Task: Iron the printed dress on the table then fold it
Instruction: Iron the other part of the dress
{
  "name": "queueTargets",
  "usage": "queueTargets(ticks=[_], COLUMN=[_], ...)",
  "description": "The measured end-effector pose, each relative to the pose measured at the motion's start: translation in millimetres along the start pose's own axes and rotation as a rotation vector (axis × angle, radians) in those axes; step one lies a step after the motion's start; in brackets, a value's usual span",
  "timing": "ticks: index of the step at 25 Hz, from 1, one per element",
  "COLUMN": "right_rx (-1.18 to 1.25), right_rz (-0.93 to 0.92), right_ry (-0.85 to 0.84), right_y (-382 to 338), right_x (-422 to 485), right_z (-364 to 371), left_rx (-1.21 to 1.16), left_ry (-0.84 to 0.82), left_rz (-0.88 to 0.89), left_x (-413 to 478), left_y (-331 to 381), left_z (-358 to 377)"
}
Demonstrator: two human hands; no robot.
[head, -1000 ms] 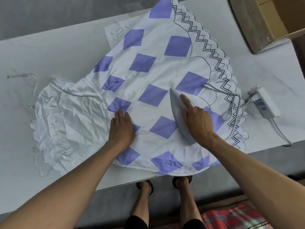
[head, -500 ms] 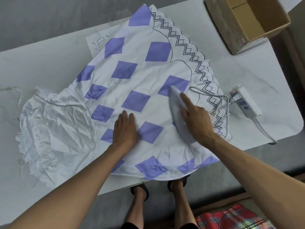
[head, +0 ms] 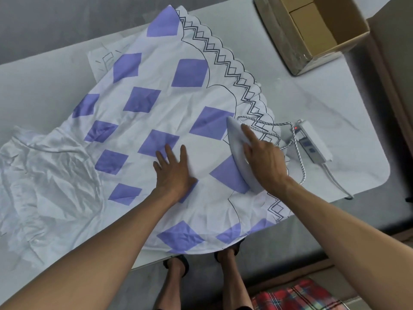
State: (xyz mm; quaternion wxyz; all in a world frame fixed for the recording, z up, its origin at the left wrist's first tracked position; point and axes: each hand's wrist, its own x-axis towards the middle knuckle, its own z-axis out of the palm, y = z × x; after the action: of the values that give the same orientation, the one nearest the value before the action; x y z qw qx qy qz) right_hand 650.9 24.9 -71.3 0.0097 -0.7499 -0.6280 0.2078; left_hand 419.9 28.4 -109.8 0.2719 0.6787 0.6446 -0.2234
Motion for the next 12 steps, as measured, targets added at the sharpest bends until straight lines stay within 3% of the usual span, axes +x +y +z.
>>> queueTargets(ticks=[12], right_rx=[0.060], right_rz=[0.155], right_ry=[0.110], right_y=[60], right_x=[38], right_z=[-27], left_rx=[0.019], left_ry=[-0.015], left_rz=[-0.026], left_x=[6], left_y=[6], left_z=[3])
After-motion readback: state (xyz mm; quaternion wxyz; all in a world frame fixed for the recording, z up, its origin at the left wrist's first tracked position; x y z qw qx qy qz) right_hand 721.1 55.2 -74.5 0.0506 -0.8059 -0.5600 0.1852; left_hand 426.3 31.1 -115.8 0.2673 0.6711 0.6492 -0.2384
